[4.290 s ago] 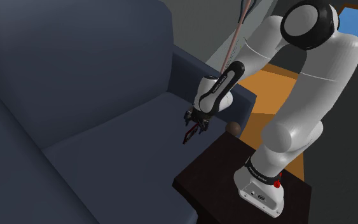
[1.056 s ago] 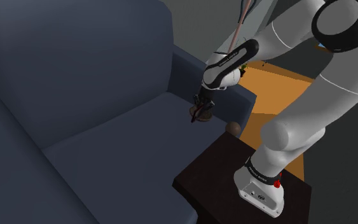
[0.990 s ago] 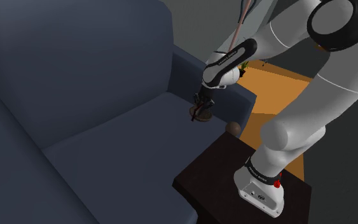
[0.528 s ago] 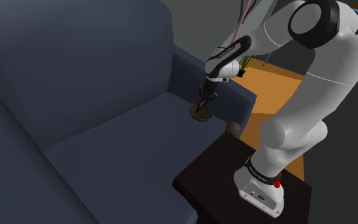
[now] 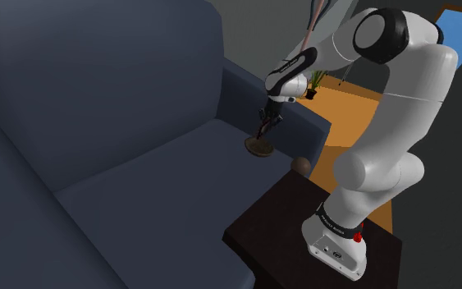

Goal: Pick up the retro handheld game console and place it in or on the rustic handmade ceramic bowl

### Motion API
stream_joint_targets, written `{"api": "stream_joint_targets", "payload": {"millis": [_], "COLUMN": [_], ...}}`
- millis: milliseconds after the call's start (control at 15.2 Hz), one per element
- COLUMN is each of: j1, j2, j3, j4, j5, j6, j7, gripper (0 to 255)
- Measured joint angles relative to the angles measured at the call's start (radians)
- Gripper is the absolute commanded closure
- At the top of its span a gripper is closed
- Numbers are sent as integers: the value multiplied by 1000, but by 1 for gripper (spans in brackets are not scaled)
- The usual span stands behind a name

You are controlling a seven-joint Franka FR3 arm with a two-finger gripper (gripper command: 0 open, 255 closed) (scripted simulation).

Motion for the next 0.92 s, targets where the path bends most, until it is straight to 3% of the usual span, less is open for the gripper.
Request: {"api": "stream_joint_targets", "payload": {"millis": [924], "j1": [2], "j2": [140], "j3": [-4], "j4": [-1], "j5": [-6], "j6": [141], "j7": [3], "gripper": [255]}}
